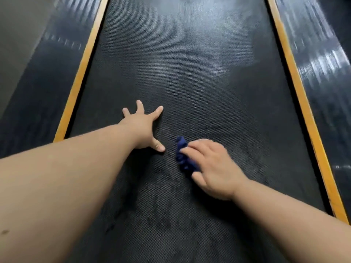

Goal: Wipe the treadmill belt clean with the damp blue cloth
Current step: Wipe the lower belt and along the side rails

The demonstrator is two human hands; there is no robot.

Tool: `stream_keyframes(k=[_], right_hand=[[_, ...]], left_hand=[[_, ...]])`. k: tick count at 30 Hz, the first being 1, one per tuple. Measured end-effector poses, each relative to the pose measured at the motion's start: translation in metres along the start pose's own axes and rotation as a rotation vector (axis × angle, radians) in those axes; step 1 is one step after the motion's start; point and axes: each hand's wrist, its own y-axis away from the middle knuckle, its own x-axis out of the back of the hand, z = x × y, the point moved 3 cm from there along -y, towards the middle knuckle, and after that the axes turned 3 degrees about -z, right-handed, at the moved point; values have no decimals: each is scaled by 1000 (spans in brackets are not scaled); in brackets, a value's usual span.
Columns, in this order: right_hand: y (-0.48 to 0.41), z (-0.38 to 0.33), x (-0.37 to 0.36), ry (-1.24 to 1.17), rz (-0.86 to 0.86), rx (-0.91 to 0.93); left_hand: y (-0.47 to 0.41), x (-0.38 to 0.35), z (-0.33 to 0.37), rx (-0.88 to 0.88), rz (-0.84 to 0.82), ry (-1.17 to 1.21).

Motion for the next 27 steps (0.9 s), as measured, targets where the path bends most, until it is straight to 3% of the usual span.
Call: stream_keyframes(k=[2, 5, 7, 8, 11, 13, 15, 18, 19, 20, 23, 25, 27], right_hand=[[-5, 34, 13, 123, 105, -184], [-35, 83, 31, 113, 238, -786], [-57, 74, 29, 57, 256, -903], [-64, 61, 22, 63, 244, -830], [-59, 11, -9, 82, 180, -328], [-57, 14, -4, 157, 153, -109], [-66, 53, 9, 239, 148, -213], [-82, 103, 36, 68, 283, -712], [-88, 101, 35, 39, 323, -764], [-95, 90, 28, 54, 313, -725], [-95, 38, -3, 42, 203, -323], [-84, 29, -4, 1, 153, -129], [-77, 52, 7, 54, 155, -104]], left_hand=[[1, 0, 1, 2, -2, 16], [1, 1, 1, 14, 14, -16], [1, 1, 2, 17, 19, -26], [0, 1, 2, 19, 23, -33], [-2, 1, 1, 26, 29, -76], [-2, 4, 0, 25, 47, -128], [1, 7, 0, 13, 58, -191], [5, 16, -11, -4, 158, -241], [5, 19, -15, 5, 207, -265], [5, 21, -17, 18, 238, -298], [-2, 19, -13, 28, 246, -390], [2, 14, -16, 41, 207, -304], [7, 5, -27, 24, 195, -192]])
